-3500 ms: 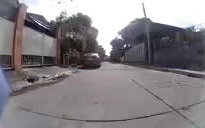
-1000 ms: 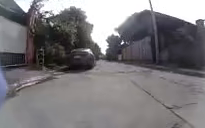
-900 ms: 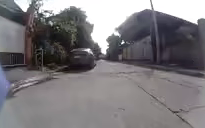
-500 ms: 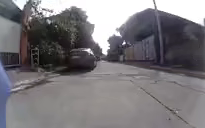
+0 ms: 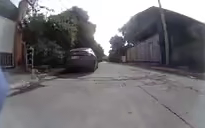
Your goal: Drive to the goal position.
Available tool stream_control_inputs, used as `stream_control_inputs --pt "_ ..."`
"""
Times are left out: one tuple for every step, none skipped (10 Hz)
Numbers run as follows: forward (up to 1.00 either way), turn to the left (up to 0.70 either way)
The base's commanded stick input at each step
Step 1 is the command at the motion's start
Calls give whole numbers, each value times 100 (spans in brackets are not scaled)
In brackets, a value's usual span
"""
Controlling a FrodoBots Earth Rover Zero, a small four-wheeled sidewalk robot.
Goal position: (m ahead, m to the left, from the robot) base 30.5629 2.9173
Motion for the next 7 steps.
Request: stream_control_inputs --pt "100 0" --pt "100 0" --pt "100 1" --pt "100 2" --pt "100 0" --pt "100 0" --pt "100 0"
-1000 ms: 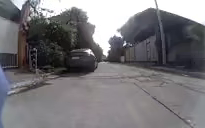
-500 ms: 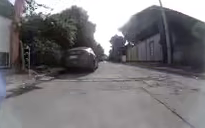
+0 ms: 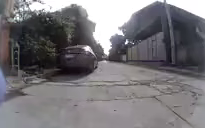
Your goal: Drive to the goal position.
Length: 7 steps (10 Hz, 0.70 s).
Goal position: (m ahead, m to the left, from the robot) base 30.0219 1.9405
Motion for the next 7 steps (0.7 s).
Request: stream_control_inputs --pt "100 6" --pt "100 5" --pt "100 0" --pt "100 3" --pt "100 0" --pt "92 -18" --pt "85 -34"
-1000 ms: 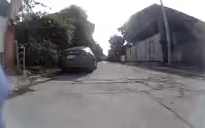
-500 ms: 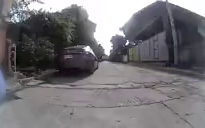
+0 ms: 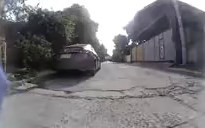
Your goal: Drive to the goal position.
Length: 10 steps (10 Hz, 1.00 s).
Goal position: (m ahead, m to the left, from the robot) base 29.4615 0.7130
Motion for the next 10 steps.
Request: stream_control_inputs --pt "85 -34" --pt "85 -24" --pt "85 -26" --pt "85 0" --pt "85 11" --pt "85 5" --pt "76 -6" --pt "70 -25" --pt "70 -35" --pt "70 -35"
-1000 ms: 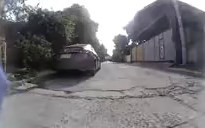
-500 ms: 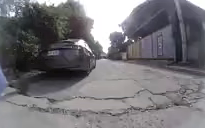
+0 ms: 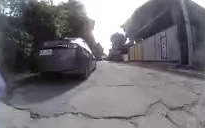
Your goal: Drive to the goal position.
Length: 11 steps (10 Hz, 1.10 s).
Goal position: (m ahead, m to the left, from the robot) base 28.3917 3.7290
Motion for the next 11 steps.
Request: stream_control_inputs --pt "70 -35" --pt "70 -35" --pt "70 -35" --pt "70 -35" --pt "70 -35" --pt "70 -35" --pt "70 -35" --pt "70 -8" --pt "70 1" --pt "70 0" --pt "70 0"
